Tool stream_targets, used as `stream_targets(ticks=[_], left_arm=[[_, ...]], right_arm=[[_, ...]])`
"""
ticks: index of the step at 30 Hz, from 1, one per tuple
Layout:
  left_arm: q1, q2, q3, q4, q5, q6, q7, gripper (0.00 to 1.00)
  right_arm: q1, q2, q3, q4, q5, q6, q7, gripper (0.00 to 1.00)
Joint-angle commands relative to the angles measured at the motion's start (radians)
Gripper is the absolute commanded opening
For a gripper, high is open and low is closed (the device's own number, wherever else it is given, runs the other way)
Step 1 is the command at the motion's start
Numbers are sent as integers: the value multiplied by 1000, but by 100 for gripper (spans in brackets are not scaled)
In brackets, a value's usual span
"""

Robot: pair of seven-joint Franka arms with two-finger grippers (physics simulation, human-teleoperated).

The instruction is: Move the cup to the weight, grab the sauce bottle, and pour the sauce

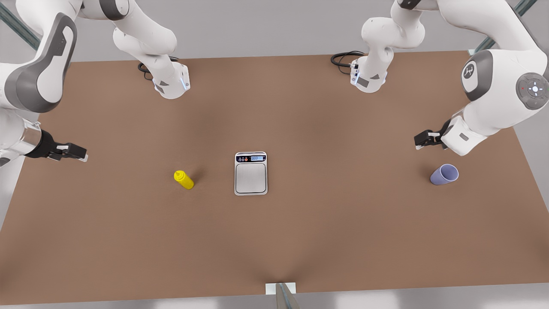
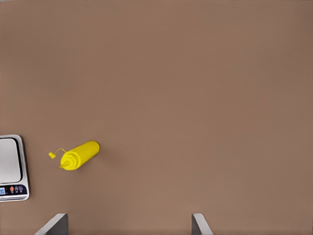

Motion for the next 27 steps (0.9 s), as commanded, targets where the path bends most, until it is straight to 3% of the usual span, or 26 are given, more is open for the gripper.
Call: stream_targets(ticks=[1, 4, 7, 10, 17, 27], left_arm=[[0, 0, 0, -2, 2, 0, 0, 100], [24, 1, 29, -155, 43, 115, -13, 100], [175, 41, 38, -298, 31, 259, 76, 100], [268, 96, 157, -415, -93, 431, 412, 100], [362, 236, 175, -407, -150, 614, 474, 100], [362, 336, 175, -419, -150, 658, 477, 100]], right_arm=[[2, 0, 0, 0, 1, 0, 2, 100], [2, 0, 0, 0, 26, 0, 2, 100], [2, 0, 0, 2, 21, 0, 0, 100], [2, 0, 0, 2, 21, 0, 0, 100], [2, 0, 0, 2, 22, 0, 0, 100], [-3, 0, 0, 0, 24, 0, 0, 100]])
